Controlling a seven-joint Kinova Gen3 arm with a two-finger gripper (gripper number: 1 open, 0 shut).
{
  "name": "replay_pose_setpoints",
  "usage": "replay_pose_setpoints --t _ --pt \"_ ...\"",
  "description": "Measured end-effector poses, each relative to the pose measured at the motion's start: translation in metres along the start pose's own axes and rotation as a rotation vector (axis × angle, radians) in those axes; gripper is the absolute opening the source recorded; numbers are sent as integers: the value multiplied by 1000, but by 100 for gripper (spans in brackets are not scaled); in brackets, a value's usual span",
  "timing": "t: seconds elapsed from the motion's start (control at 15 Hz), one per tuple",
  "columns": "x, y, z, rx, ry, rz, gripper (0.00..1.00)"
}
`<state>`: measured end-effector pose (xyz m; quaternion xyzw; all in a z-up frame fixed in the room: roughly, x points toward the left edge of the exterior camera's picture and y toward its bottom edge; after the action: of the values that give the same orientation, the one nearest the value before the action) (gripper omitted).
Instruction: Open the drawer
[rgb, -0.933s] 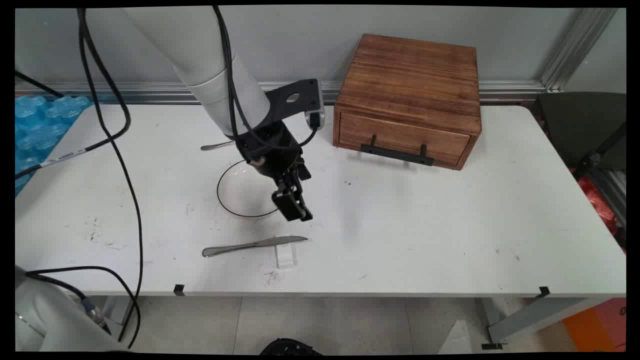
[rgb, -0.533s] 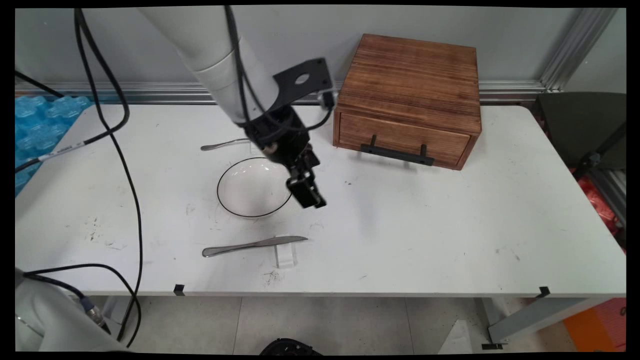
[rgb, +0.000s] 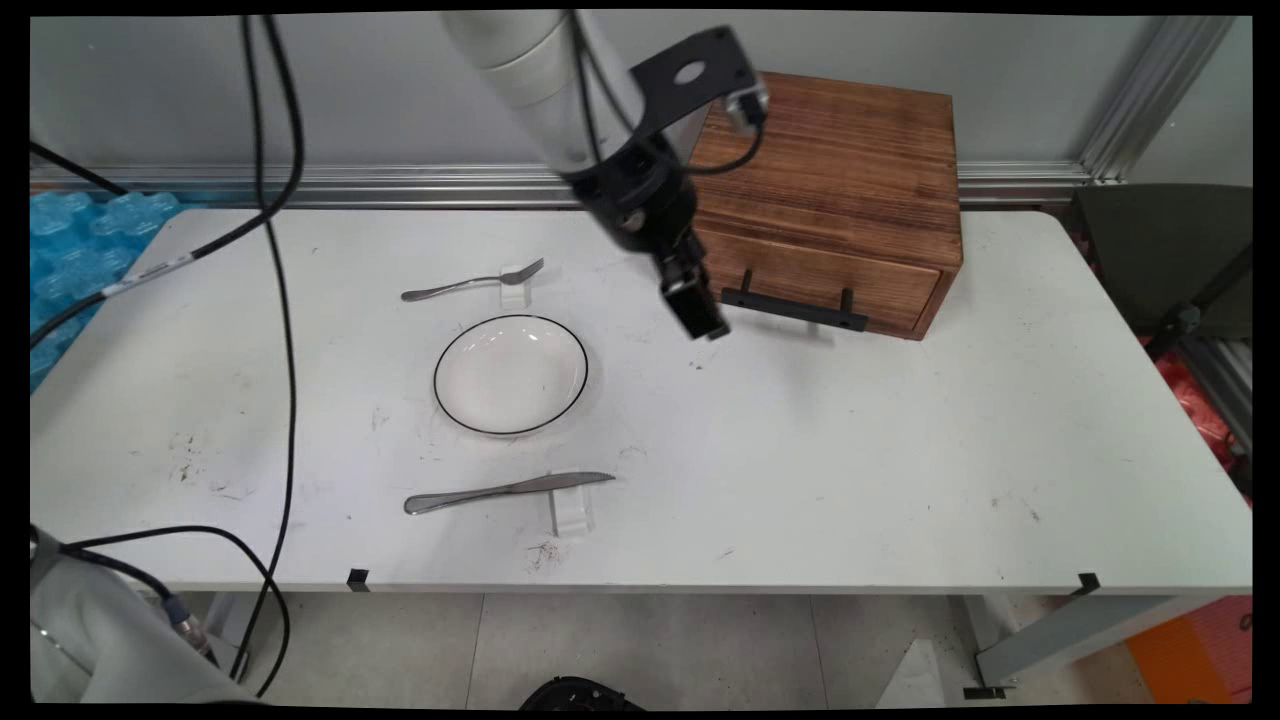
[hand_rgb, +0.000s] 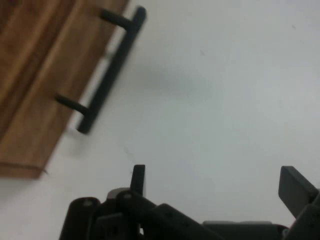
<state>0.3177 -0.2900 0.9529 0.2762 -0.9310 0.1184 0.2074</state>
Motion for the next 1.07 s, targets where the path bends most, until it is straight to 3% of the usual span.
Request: replay_pose_setpoints --t 0.53,1.07 --pt "45 -38 54 52 16 60 100" --pt "59 -59 140 28 -41 198 100"
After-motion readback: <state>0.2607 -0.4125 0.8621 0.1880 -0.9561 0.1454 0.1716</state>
